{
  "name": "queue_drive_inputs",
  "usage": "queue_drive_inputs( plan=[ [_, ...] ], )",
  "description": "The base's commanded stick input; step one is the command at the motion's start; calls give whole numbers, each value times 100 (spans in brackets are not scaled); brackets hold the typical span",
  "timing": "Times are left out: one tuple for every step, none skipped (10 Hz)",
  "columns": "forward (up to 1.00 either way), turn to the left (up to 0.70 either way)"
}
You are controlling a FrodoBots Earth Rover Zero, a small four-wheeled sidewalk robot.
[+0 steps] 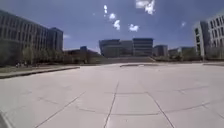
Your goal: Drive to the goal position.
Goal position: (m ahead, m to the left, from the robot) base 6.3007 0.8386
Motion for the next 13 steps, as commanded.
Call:
queue_drive_inputs(
  plan=[
    [50, 0],
    [50, 0],
    [50, 0],
    [50, 0],
    [50, 0],
    [50, 0],
    [50, 0],
    [50, 0],
    [50, 0],
    [50, 0],
    [50, 0],
    [50, 0],
    [50, 0]
  ],
)
